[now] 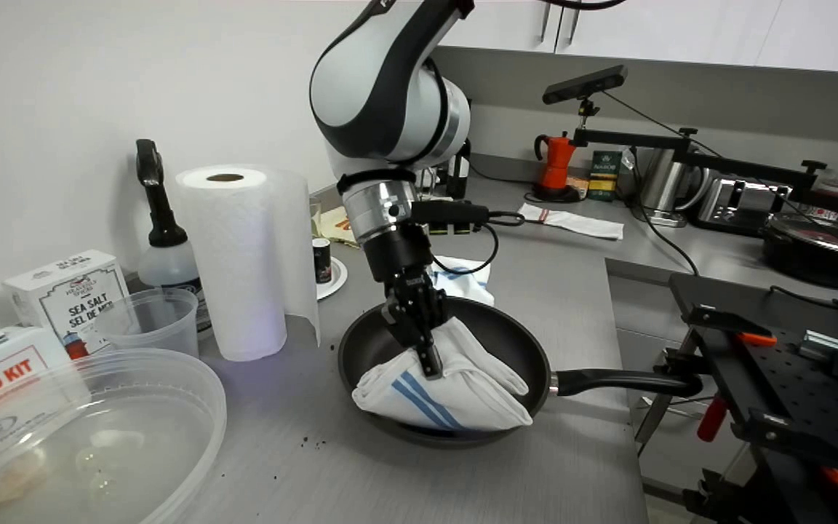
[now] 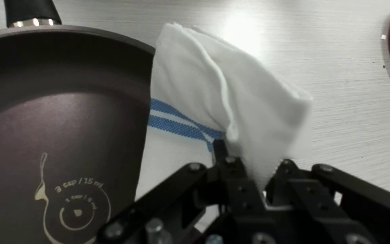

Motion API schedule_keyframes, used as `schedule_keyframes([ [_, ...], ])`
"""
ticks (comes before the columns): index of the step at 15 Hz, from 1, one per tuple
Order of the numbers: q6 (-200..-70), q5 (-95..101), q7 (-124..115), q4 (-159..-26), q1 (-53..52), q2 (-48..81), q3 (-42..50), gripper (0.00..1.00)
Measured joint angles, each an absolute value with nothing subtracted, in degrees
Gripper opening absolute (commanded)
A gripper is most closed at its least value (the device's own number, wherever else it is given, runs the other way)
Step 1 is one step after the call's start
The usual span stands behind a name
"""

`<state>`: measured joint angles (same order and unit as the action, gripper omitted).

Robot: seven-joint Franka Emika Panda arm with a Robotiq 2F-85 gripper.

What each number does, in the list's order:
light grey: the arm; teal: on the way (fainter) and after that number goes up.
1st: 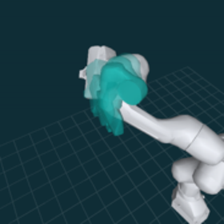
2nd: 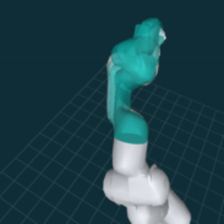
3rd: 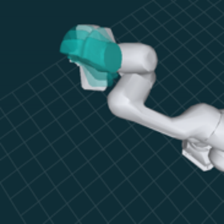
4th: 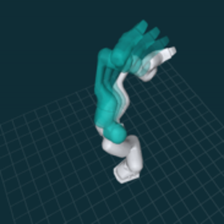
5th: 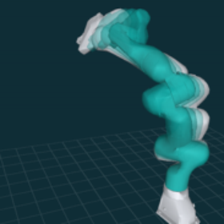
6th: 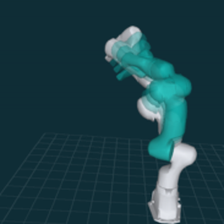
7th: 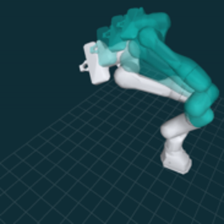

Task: Use the left towel to clean the pan

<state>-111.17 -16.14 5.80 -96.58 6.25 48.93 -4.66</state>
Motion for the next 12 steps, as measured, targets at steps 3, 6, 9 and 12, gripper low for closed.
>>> schedule_keyframes([
  [3,-111.2,-16.1,5.8,-96.2,6.3,50.3,-4.7,0.04],
  [6,-111.1,-16.1,5.8,-95.2,6.3,52.1,-4.8,0.04],
  [9,-111.1,-16.1,5.8,-93.8,6.2,54.1,-4.9,0.04],
  [12,-111.4,-16.1,5.8,-92.0,6.1,56.0,-4.9,0.04],
])
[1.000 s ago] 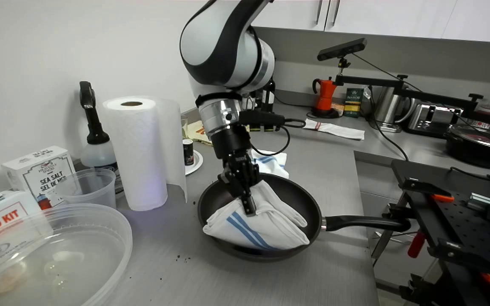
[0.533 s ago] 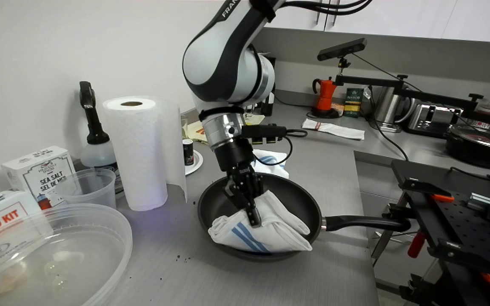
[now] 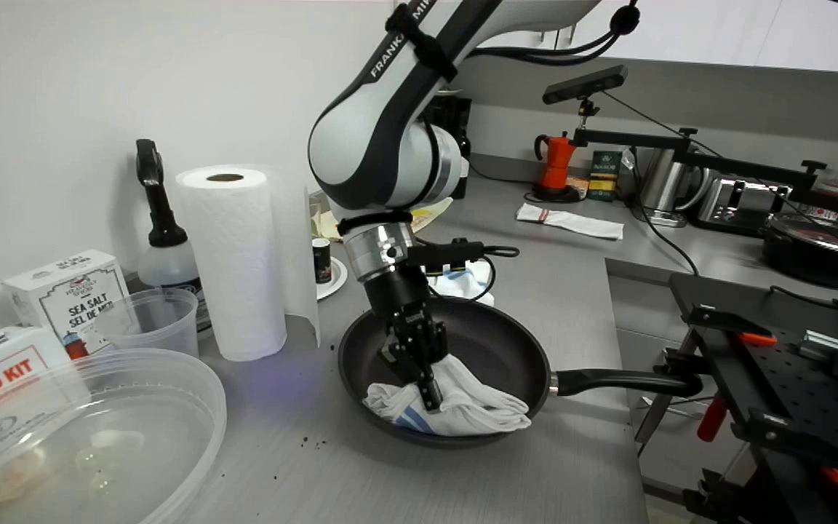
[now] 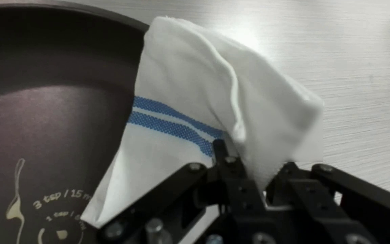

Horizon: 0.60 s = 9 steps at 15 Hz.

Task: Use the left towel to clean the pan

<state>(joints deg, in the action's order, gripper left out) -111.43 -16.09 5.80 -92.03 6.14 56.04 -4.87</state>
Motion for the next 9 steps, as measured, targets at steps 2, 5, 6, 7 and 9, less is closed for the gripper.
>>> schedule_keyframes([
  [2,-111.5,-16.1,5.8,-90.8,6.1,57.1,-4.9,0.04],
  [5,-111.5,-16.1,5.8,-89.3,6.1,58.3,-4.9,0.04],
  [6,-111.5,-16.1,5.8,-88.9,6.1,58.6,-4.9,0.04],
  [7,-111.5,-16.1,5.8,-88.5,6.1,58.9,-4.9,0.04],
  [9,-111.5,-16.0,5.8,-88.0,6.1,59.6,-4.9,0.04],
])
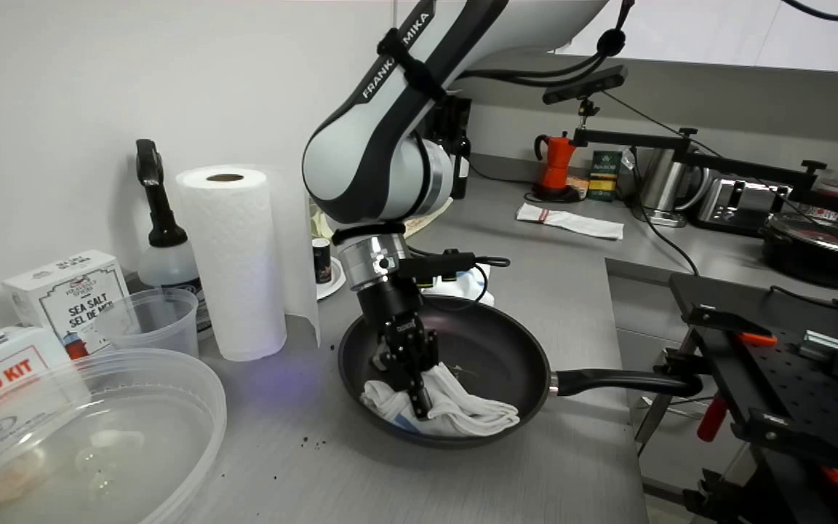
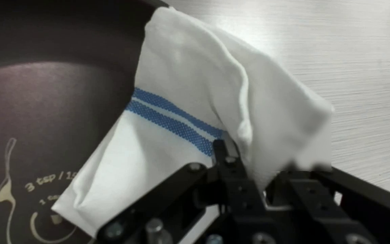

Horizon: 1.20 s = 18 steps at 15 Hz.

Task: Use the left towel to clean the pan

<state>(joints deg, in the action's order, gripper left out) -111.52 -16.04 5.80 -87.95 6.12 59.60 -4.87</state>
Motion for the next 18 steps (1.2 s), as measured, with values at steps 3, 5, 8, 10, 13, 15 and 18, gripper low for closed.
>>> schedule_keyframes([
  [3,-111.7,-16.0,5.8,-87.2,6.1,60.5,-4.9,0.04],
  [5,-111.9,-15.8,5.8,-86.7,6.1,61.1,-4.8,0.04],
  [8,-112.7,-15.4,5.8,-86.0,6.1,62.1,-4.5,0.04],
  [10,-113.3,-14.9,5.8,-85.7,6.1,62.6,-4.0,0.04],
  [13,-113.9,-13.4,5.8,-85.3,6.2,63.3,-2.8,0.04],
  [15,-113.9,-12.0,5.8,-84.9,6.3,63.3,-2.0,0.04],
  [18,-113.9,-8.8,5.8,-84.1,6.3,63.2,-0.3,0.04],
])
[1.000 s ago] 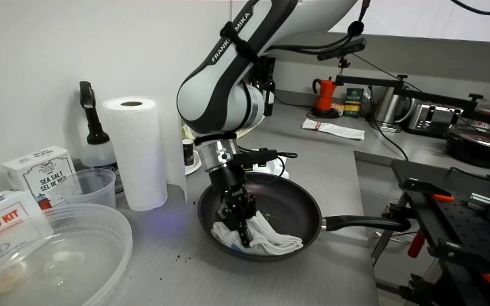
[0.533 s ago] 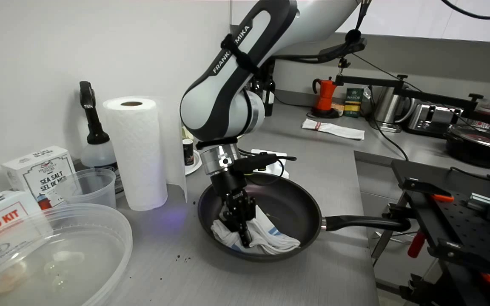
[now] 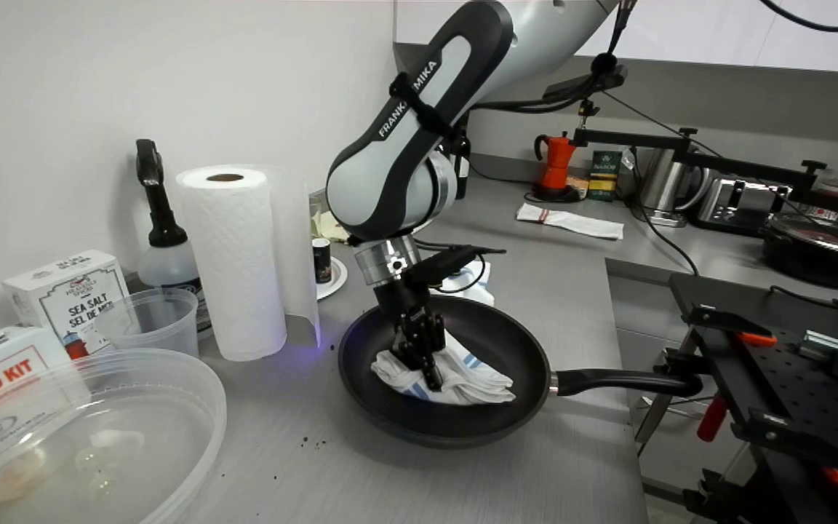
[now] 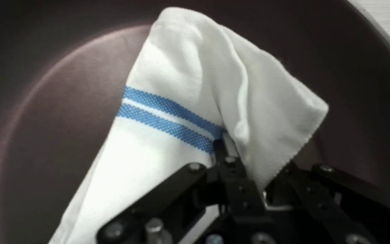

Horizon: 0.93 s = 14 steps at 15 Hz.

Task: Use the left towel to clean the pan

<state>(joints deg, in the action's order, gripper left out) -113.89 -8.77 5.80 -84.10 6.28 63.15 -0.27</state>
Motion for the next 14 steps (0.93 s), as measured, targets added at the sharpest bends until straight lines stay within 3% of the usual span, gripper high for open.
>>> schedule_keyframes([
  [14,-117.4,5.1,5.5,-83.2,5.9,62.9,6.5,0.04],
])
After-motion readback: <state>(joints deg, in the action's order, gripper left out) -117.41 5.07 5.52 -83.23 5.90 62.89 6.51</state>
